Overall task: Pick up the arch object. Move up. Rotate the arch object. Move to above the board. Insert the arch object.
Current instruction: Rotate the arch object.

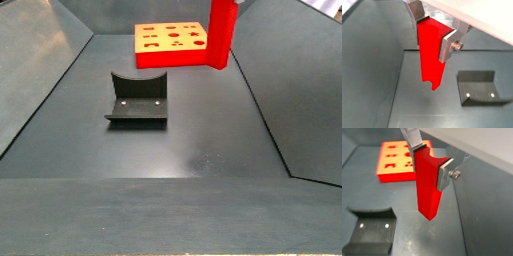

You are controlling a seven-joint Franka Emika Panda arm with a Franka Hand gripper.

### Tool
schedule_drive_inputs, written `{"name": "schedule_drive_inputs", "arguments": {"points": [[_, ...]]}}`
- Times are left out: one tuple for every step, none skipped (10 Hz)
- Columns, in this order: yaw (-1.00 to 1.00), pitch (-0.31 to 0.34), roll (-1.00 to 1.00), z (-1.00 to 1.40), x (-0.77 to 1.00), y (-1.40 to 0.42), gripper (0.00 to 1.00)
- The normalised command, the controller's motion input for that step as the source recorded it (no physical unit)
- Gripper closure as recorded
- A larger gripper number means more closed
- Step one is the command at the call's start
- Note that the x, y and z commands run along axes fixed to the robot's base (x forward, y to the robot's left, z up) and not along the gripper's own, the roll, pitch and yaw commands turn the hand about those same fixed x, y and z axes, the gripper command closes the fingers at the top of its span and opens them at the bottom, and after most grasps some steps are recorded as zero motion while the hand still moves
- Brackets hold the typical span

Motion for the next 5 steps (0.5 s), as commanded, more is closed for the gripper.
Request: {"name": "schedule_drive_inputs", "arguments": {"points": [[-1.00, -0.012, 0.01, -0.03, 0.02, 0.01, 1.00], [-1.00, -0.012, 0.01, -0.03, 0.02, 0.00, 1.00], [-1.00, -0.015, 0.01, -0.03, 0.02, 0.01, 1.00], [-0.87, -0.015, 0.02, -0.02, 0.02, 0.01, 1.00], [-0.61, -0.013, 0.01, -0.02, 0.02, 0.01, 1.00]]}}
